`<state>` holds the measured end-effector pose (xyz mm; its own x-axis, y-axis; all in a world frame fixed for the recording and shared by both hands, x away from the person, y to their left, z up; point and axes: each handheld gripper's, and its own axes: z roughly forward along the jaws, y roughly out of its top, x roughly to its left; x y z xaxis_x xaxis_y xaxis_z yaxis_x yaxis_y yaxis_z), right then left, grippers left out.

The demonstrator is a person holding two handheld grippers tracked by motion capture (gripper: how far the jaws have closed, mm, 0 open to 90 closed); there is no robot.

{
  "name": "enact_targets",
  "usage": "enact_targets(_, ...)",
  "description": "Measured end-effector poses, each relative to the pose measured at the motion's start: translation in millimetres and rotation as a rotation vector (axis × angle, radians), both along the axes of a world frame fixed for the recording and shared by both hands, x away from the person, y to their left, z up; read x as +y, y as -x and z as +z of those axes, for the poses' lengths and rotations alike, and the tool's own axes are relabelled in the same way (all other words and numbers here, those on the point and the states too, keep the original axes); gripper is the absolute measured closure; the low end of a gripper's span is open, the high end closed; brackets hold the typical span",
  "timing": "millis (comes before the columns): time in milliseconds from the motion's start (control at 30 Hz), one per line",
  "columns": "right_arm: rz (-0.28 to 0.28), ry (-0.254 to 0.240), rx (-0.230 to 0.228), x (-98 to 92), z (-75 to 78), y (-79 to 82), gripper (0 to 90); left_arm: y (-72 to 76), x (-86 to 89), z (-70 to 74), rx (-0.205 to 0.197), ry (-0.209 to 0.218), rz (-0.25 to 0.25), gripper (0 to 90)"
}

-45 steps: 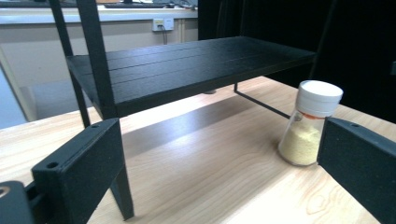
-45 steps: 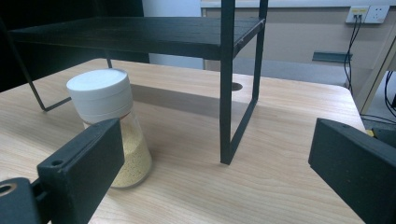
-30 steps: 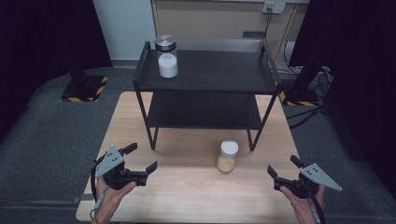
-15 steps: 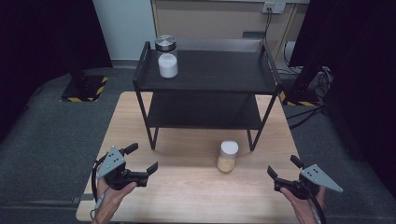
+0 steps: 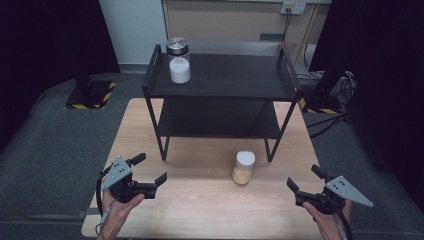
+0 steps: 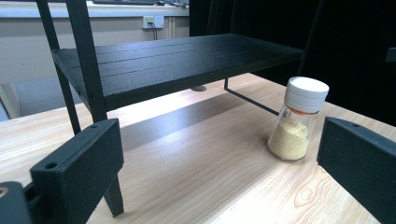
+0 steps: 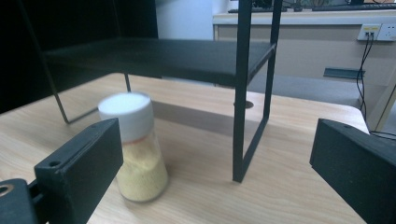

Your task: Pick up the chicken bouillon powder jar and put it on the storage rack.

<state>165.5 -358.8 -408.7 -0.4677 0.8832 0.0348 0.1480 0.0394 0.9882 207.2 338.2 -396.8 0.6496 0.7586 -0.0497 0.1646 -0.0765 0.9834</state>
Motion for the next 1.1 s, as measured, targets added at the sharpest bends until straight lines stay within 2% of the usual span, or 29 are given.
enact_targets(167, 0.015, -0.003, -0.005, -2.6, 13.5, 1.9, 2.4, 0.7, -0.5, 0.2, 0.000, -0.006, 0.005, 0.0)
enact_targets(333, 0.051, -0.015, 0.015, -8.6, 25.9, 1.1, 2.2, 1.5, -1.4, 0.5, 0.000, -0.016, 0.003, 0.0)
enact_targets(500, 0.081, -0.041, 0.010, -11.3, 42.0, 2.3, 2.0, 0.5, -2.0, 0.1, -0.002, -0.018, -0.005, 0.0)
enact_targets(633, 0.113, -0.015, 0.008, -10.2, 62.2, 2.6, 2.0, -0.7, -3.6, 0.3, 0.001, -0.030, -0.006, 0.0)
enact_targets(733, 0.140, -0.012, 0.018, -8.5, 80.4, 1.7, 2.0, -1.6, -2.6, -0.4, 0.001, -0.024, -0.009, 0.0)
enact_targets(967, 0.175, 0.051, 0.038, 0.7, 119.9, -2.6, 2.5, -3.1, -1.0, -1.2, 0.006, -0.021, -0.007, 0.0)
enact_targets(1100, 0.191, 0.066, 0.055, 5.5, 134.9, -7.5, 2.7, -2.9, 0.5, -1.9, 0.009, -0.009, -0.004, 0.0)
